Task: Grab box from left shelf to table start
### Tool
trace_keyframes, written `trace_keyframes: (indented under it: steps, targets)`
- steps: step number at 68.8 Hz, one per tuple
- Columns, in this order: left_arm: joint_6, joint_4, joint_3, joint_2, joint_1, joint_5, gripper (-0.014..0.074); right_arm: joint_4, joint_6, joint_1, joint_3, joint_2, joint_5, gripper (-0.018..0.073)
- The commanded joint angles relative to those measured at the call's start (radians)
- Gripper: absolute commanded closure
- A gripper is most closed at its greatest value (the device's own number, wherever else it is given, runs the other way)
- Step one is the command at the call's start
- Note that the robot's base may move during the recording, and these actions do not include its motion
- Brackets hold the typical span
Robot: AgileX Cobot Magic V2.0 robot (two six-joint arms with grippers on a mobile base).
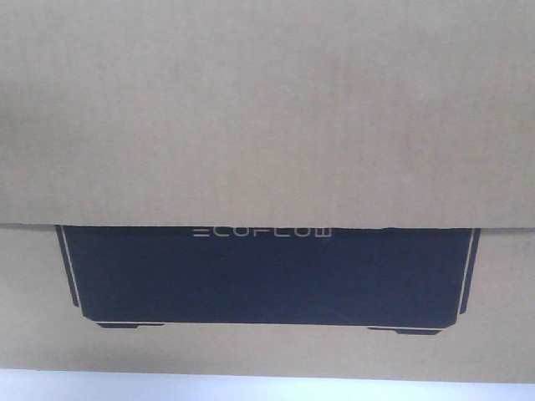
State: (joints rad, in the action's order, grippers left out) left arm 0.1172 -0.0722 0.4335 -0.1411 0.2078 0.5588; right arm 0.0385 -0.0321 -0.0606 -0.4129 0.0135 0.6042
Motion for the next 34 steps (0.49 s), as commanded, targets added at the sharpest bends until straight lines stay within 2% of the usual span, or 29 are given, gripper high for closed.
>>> trace_keyframes:
  steps: [1,13,17,23,29,34]
  targets:
    - [-0.004,0.001,0.028,-0.012,0.0,-0.083,0.0696,-0.011,-0.002,0.004,-0.022,0.013,-0.097,0.0499]
    - [-0.004,0.006,0.026,-0.012,0.0,-0.085,0.0696,-0.011,-0.002,0.004,-0.022,0.013,-0.097,0.0499]
    - [-0.004,0.038,0.019,-0.012,0.0,-0.085,0.0696,-0.011,-0.002,0.004,-0.022,0.013,-0.097,0.0499]
    - [-0.004,0.132,0.0,-0.01,-0.006,-0.086,0.0696,-0.011,-0.002,0.004,-0.022,0.013,-0.097,0.0499]
    - [-0.011,0.131,-0.032,0.015,-0.024,-0.095,0.0696,-0.011,-0.002,0.004,-0.022,0.013,-0.097,0.0499]
    - [-0.058,0.131,-0.076,0.041,-0.045,-0.124,0.0696,-0.011,-0.002,0.004,-0.022,0.013,-0.097,0.0499]
